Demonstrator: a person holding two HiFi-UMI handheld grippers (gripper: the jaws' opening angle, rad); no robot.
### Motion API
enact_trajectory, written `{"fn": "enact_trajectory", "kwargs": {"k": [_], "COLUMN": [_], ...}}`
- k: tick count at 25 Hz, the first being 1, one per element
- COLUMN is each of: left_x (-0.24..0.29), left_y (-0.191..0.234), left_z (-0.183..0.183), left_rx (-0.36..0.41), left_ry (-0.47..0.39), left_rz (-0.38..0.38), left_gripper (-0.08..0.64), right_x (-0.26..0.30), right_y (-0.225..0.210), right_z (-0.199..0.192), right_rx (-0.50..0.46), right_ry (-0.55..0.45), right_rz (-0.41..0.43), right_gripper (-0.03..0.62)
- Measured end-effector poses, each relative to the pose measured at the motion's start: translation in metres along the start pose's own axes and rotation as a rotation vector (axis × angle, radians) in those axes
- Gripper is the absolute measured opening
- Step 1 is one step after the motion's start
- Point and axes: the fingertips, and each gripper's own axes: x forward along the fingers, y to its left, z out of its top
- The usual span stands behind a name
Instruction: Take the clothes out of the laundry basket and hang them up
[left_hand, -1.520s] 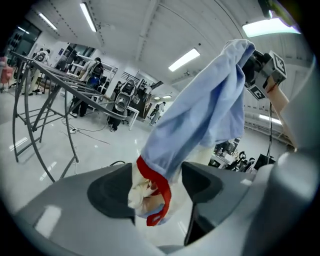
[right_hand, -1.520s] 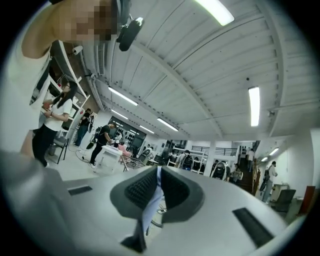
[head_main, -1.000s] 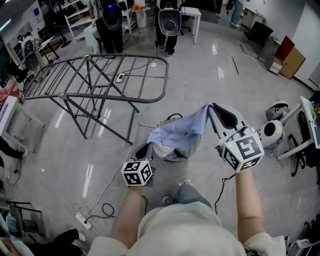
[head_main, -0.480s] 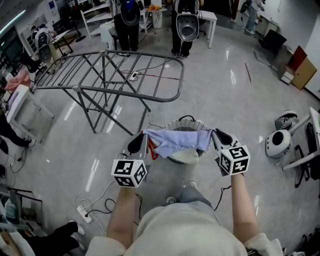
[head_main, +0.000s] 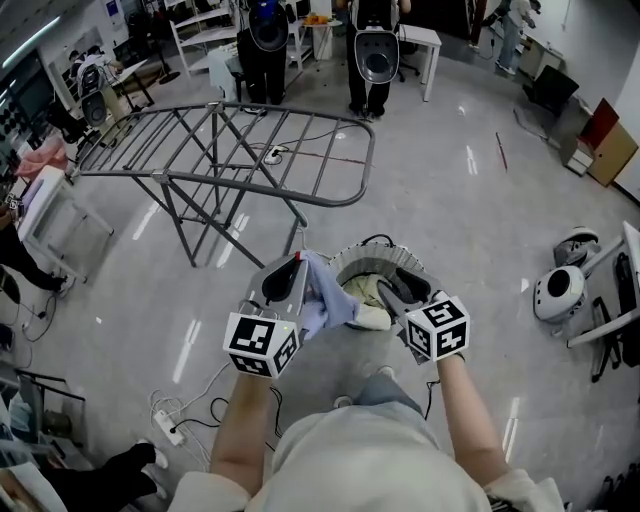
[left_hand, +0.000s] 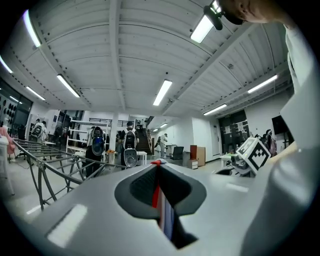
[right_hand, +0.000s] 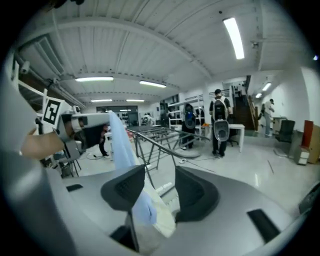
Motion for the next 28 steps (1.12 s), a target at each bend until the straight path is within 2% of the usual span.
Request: {"fn": "enact_trajectory", "kwargs": {"k": [4, 7, 10, 12, 15, 19, 22, 24, 28], "left_x": [0.003, 0.005, 0.004, 0.002, 0.0, -0.006, -0.009, -0.011, -0.016], "left_y": [-0.01, -0.019, -0.029, -0.033, -0.034, -0.029, -0.035, -0.047, -0.07], "left_z": [0.006, 0.01, 0.013, 0.012, 0.008, -0.002, -0.017, -0.032, -0.078], "left_rx": [-0.021, -0.013, 0.006, 0.027, 0.049, 0.059, 0.028, 0.006, -0.013], "left_ry": [-0.004, -0.005, -0.006, 0.001, 0.011, 0.03, 0.061, 0.094, 0.197], "left_rz": [-0.025, -0.046, -0.062, -0.067, -0.063, -0.057, -0.106, -0.158, -0.231], "left_gripper": [0.015, 0.015, 0.015, 0.015, 0.015, 0.017, 0.017, 0.048, 0.193], "right_x": [0.012, 0.023, 0.034, 0.035, 0.029, 0.013, 0.002, -0.006, -0.025], "right_y": [0.073, 0.107, 0.113, 0.106, 0.095, 0.077, 0.063, 0.055, 0.047], "right_z": [0.042, 0.055, 0.052, 0.051, 0.051, 0.065, 0.084, 0.097, 0.123], "right_rx": [-0.084, -0.148, -0.23, -0.247, -0.223, -0.186, -0.183, -0.188, -0.203], "right_ry": [-0.08, -0.09, -0.059, -0.052, -0.051, -0.065, -0.095, -0.115, -0.169], "right_rz": [0.165, 0.219, 0.158, 0.111, 0.11, 0.108, 0.08, 0.061, 0.03], "right_gripper": [0.19, 0.199, 0.182, 0.133, 0.023, 0.014, 0.012, 0.012, 0.012]}}
